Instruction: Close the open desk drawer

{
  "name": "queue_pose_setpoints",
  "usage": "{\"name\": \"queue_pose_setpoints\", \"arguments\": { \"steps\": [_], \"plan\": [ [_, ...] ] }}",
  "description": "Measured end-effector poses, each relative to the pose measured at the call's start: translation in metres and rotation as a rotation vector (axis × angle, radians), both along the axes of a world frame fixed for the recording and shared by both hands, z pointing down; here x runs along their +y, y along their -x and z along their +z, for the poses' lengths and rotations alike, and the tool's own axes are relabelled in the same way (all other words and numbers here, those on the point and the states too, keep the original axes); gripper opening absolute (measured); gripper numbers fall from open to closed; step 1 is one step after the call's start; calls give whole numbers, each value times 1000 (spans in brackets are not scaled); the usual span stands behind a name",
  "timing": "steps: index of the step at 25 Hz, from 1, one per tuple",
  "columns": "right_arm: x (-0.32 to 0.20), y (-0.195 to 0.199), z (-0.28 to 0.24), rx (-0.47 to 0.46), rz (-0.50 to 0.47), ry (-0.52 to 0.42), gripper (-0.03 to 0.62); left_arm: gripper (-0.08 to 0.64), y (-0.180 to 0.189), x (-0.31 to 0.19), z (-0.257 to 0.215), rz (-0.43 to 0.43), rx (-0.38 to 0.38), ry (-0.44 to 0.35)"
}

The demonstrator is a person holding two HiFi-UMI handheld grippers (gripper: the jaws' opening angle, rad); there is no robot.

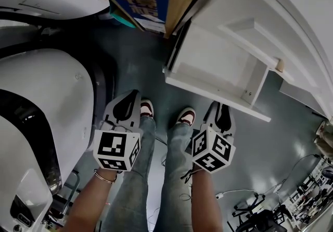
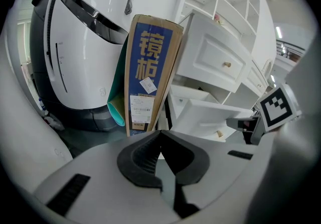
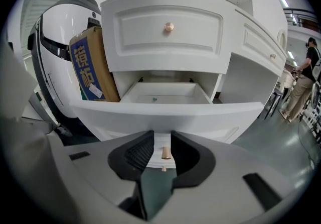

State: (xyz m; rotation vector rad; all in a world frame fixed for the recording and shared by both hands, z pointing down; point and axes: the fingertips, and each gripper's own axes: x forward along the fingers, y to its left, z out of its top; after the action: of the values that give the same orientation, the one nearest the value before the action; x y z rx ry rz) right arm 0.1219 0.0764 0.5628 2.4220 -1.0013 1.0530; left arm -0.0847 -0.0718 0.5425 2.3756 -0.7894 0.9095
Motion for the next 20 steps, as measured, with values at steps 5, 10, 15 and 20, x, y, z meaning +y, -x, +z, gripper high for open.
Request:
{"name": "queue_pose_setpoints", "arguments": {
  "steps": [5,10,15,20],
  "plan": [
    [-7,-8,0,6,-7,-8,114,12,-1,-2,2,-1,-1,-1],
    [-14,-16,1,11,-15,-11,114,12,0,-6,3,-15,2,-3],
    [-22,-24,1,23,-25,-16,115,12,1,-9,2,-25,9,-10],
    [-31,-34,1,17,-25,-35,115,12,4,-9,4,-34,10,-14]
  ]
}}
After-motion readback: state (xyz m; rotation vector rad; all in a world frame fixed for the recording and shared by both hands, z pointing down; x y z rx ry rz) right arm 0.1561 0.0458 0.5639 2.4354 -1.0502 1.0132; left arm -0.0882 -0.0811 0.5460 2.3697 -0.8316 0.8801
